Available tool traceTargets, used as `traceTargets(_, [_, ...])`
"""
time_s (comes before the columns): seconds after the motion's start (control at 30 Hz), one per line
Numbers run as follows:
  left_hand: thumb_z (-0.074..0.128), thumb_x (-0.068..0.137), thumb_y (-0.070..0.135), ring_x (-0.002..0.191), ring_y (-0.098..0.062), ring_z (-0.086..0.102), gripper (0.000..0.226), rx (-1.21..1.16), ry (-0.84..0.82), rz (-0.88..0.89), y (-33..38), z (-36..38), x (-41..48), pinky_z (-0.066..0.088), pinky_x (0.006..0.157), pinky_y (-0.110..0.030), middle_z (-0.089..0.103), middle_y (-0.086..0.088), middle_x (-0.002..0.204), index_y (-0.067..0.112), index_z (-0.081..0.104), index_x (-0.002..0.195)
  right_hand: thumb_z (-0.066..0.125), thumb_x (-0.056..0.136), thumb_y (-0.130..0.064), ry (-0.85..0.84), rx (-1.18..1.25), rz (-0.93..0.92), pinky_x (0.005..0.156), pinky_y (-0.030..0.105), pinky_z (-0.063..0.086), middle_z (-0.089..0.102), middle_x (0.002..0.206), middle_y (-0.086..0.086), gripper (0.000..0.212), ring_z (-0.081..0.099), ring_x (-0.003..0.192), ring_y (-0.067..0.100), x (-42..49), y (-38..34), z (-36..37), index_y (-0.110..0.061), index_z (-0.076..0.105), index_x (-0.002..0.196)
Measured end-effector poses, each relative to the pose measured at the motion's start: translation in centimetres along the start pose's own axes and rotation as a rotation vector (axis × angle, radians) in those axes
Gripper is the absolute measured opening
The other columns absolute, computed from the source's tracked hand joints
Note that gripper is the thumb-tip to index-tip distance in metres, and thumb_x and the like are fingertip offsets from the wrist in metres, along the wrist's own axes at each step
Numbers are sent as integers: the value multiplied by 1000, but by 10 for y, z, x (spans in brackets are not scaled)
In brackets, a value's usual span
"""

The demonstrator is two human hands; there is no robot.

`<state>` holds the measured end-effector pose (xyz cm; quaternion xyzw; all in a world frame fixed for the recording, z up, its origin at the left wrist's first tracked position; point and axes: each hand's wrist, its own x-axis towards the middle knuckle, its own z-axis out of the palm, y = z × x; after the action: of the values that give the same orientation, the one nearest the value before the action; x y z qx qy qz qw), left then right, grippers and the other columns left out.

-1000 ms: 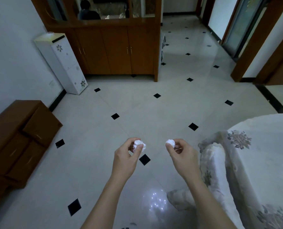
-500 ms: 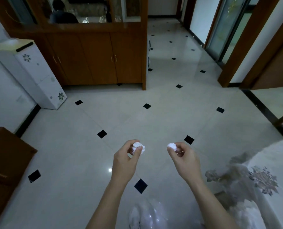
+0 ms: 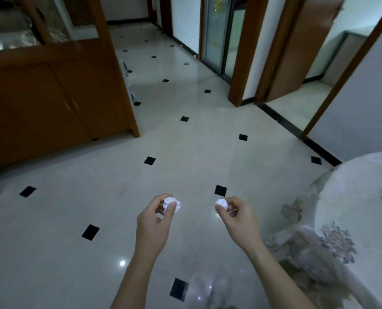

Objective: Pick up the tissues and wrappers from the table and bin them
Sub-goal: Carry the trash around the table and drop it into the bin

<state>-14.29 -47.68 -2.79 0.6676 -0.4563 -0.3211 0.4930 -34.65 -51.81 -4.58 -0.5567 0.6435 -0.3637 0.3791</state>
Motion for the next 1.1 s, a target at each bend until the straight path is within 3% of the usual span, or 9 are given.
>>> traceTargets(0.17, [65, 91, 23, 83, -1, 62, 12, 10, -123, 45, 13, 53, 63, 45, 64, -10, 68, 18, 84, 34, 66, 93, 68, 87, -32, 86, 32, 60, 50, 15, 38, 62, 67, -2, 12, 48, 51, 3, 61, 12, -19, -27, 66, 77])
traceTargets(0.33, [66, 90, 21, 82, -3, 61, 18, 56, -207, 108, 35, 117, 140, 46, 65, -14, 66, 16, 88, 39, 65, 89, 68, 87, -32, 162, 79, 95, 54, 18, 40, 56, 60, -10, 13, 48, 50, 2, 145, 23, -37, -24, 67, 77])
traceTargets(0.47, [67, 90, 21, 83, -3, 61, 18, 93, -264, 155, 63, 176, 203, 45, 65, -14, 65, 16, 88, 39, 65, 88, 67, 88, -36, 249, 76, 92, 55, 12, 41, 62, 65, -9, 15, 54, 57, -1, 227, 20, -76, -22, 69, 82])
traceTargets(0.7, [65, 90, 23, 83, -3, 62, 13, 84, -371, 225, 109, 285, 284, 47, 65, -16, 66, 15, 87, 34, 67, 96, 64, 90, -40, 398, 109, 90, 59, 22, 47, 63, 69, -4, 19, 53, 57, 4, 333, 25, -152, -25, 67, 78])
traceTargets(0.9, [67, 89, 25, 82, -3, 62, 13, 82, -463, 248, 124, 362, 331, 47, 62, -13, 66, 18, 85, 37, 67, 93, 67, 89, -36, 451, 70, 141, 55, 6, 41, 64, 68, -6, 15, 59, 67, 3, 384, 49, -185, -23, 69, 82])
traceTargets(1.1, [68, 89, 22, 82, -3, 62, 16, 69, -561, 269, 138, 441, 387, 47, 64, -13, 67, 16, 86, 38, 67, 93, 67, 89, -35, 538, 21, 186, 56, 7, 40, 62, 64, -10, 12, 58, 63, -1, 443, 77, -221, -29, 67, 79])
